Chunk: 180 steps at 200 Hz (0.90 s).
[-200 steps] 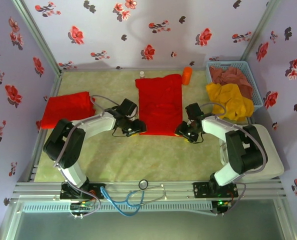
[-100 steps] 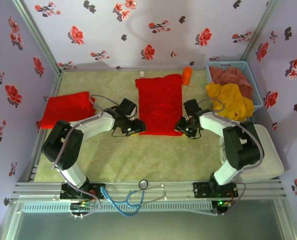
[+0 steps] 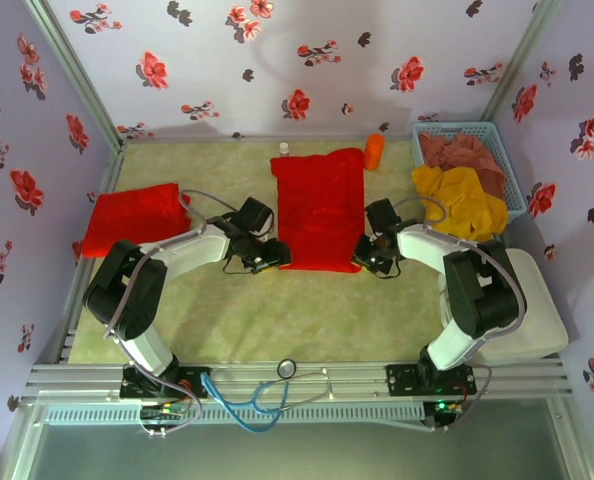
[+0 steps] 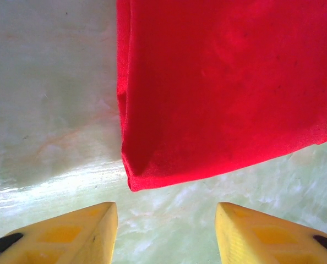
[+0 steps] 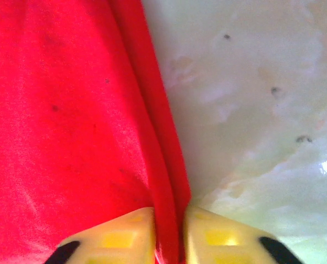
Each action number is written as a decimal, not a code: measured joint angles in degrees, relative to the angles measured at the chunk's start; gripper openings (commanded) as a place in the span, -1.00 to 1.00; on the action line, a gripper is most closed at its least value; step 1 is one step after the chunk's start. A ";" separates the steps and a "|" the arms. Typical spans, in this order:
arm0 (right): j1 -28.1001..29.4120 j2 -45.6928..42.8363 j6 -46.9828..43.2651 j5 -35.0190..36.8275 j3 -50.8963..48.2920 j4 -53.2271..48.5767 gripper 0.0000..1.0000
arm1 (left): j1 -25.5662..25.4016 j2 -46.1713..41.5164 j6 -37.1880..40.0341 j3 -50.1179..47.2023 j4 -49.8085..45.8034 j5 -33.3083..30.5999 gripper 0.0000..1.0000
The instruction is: Fold and stack the t-shirts
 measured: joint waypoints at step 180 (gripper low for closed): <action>0.20 0.00 0.22 -0.48 -0.37 1.05 -1.00 | -0.17 5.22 -7.15 -2.64 9.70 0.04 -0.12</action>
